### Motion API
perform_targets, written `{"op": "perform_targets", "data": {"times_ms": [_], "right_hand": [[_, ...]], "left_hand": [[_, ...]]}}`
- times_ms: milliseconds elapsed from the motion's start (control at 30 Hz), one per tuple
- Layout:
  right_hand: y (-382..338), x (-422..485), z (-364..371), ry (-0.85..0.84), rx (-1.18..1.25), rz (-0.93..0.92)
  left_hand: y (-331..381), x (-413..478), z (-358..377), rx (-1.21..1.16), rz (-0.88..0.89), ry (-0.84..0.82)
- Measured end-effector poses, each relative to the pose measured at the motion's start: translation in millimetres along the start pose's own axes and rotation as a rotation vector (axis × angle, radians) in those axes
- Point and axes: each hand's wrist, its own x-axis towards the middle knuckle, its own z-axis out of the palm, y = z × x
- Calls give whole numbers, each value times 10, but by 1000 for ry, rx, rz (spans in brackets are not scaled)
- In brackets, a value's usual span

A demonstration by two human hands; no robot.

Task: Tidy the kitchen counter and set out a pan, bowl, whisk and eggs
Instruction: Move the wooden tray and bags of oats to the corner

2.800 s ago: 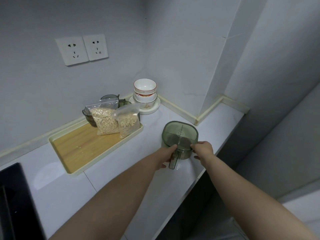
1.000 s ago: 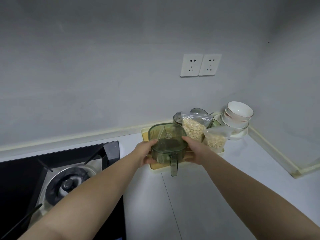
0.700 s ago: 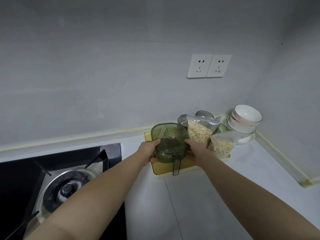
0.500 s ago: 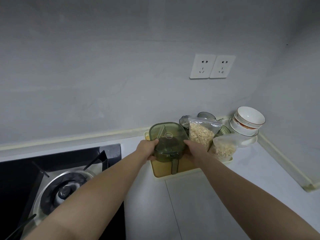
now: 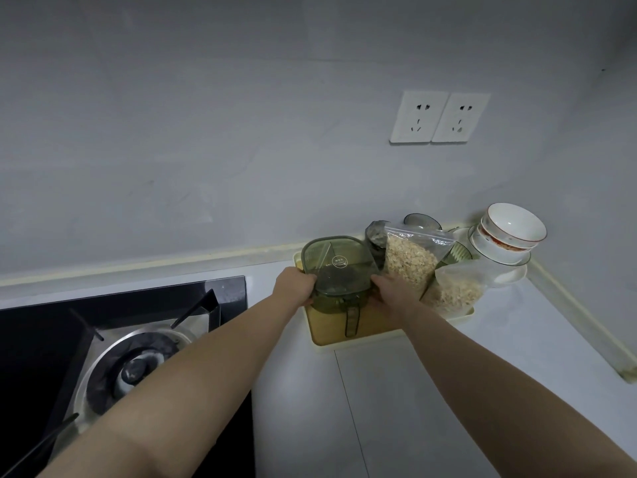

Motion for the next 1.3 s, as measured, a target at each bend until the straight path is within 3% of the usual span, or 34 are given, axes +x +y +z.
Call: {"op": "perform_targets", "data": {"times_ms": [267,533,1000,1300], "right_hand": [[47,-2,127,-38,32,15],[-20,97,206,18,-129,-1],[-72,81,266,57,-143,-10],[-158,-145,112,53,-352,-121]], "left_hand": [[-49,36,-31,-73,-15,27],[-11,73,-30,-97,-20,33],[-9,101,-4,-11,32,88],[33,-50,-104,-39,68,109]]}}
